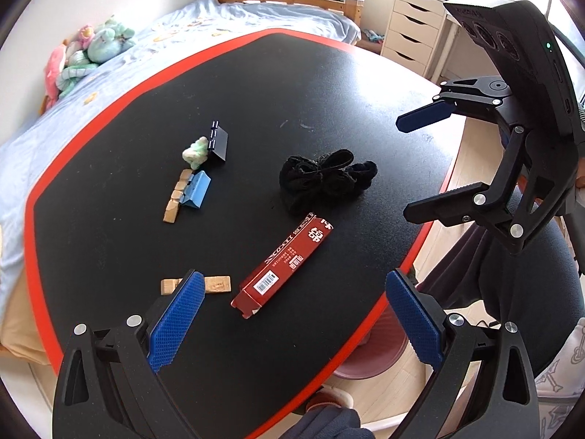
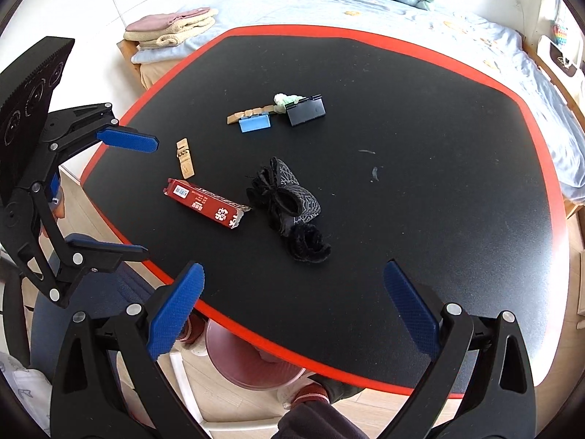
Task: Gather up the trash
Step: 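Grasp the black sock with the right gripper while the left grasps the red box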
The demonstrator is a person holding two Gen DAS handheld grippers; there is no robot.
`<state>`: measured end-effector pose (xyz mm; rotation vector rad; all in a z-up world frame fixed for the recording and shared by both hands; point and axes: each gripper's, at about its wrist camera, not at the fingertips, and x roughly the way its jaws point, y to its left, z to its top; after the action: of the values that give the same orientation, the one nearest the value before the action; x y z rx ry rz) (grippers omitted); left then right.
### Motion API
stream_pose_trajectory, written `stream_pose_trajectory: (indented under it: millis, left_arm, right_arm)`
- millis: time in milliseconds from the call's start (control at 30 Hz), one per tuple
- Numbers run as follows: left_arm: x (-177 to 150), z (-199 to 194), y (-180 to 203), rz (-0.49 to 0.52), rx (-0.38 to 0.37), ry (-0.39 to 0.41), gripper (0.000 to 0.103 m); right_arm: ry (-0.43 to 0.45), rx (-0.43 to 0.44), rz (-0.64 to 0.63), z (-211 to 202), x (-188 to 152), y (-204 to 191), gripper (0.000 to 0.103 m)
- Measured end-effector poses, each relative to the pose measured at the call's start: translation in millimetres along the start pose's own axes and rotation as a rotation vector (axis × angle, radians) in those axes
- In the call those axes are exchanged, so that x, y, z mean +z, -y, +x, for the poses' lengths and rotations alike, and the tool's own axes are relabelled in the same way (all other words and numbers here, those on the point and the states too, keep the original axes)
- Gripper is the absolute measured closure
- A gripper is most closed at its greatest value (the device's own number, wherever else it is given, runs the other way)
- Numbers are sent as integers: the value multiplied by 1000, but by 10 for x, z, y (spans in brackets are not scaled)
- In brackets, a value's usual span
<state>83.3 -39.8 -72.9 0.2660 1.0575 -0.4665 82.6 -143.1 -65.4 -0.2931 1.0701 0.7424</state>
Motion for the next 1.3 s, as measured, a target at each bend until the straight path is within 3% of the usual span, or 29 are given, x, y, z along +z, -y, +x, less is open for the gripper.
stream_pose_trajectory:
  millis: [200,467,533,600,800,1300]
  left_arm:
    - [60,198,-55,38,-11,-27,9]
    - [76,342,-73,48,-26,-60,41]
    - [77,365,-68,48,-26,-68,54]
    - [79,359,-61,47,-25,-63,57]
    - [71,330,-74,38,-21,-57,86]
    - [3,20,-29,-93,-44,12,87]
  right_arm:
    - [-29,15,-7,199,43,69,19]
    - [-28,31,-14,327,87,120,44]
    - [-31,33,-19,346,93,122,51]
    - [-27,32,-26,350,93,116,57]
    - [-27,31,-31,336,71,108,79]
    - [31,15,4,0,-60,38,81]
